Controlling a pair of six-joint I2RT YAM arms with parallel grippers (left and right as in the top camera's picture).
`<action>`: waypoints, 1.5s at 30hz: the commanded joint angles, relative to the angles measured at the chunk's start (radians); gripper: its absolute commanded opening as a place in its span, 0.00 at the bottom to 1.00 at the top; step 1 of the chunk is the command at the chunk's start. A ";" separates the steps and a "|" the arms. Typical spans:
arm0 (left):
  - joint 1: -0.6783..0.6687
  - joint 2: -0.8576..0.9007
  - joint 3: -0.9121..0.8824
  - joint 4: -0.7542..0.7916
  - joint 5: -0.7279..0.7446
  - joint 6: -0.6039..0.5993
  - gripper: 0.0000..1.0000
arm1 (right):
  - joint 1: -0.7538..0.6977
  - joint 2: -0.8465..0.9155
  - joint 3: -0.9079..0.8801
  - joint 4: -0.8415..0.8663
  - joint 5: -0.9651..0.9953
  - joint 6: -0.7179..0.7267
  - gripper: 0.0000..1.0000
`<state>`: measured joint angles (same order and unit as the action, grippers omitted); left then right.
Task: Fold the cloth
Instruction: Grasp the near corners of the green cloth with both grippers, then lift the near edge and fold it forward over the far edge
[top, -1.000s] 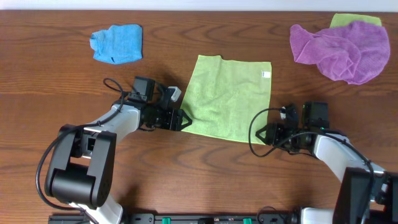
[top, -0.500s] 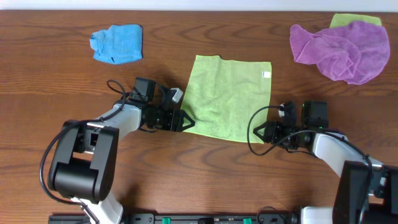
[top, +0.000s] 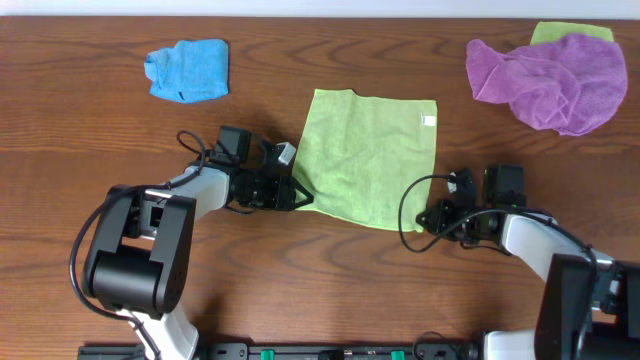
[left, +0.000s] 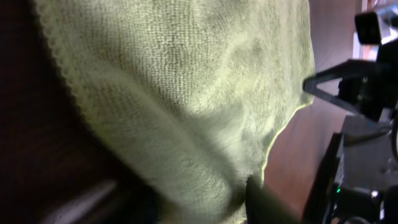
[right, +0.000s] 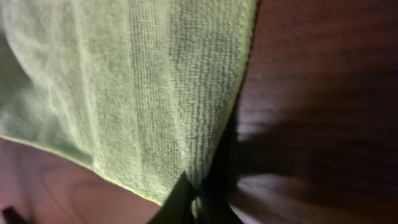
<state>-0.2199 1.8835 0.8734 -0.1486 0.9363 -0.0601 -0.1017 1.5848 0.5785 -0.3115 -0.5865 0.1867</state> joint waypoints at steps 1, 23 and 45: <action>-0.002 0.017 -0.004 0.013 0.000 -0.034 0.06 | -0.004 0.040 -0.043 -0.006 0.114 -0.001 0.02; -0.003 0.009 0.298 -0.220 0.034 -0.040 0.06 | -0.002 0.040 0.322 -0.286 0.077 0.014 0.01; -0.003 -0.020 0.434 -0.114 -0.079 -0.030 0.06 | 0.024 0.040 0.520 -0.295 0.142 0.098 0.01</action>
<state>-0.2199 1.8862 1.2816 -0.2802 0.8902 -0.1040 -0.0875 1.6226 1.0813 -0.6189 -0.4725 0.2562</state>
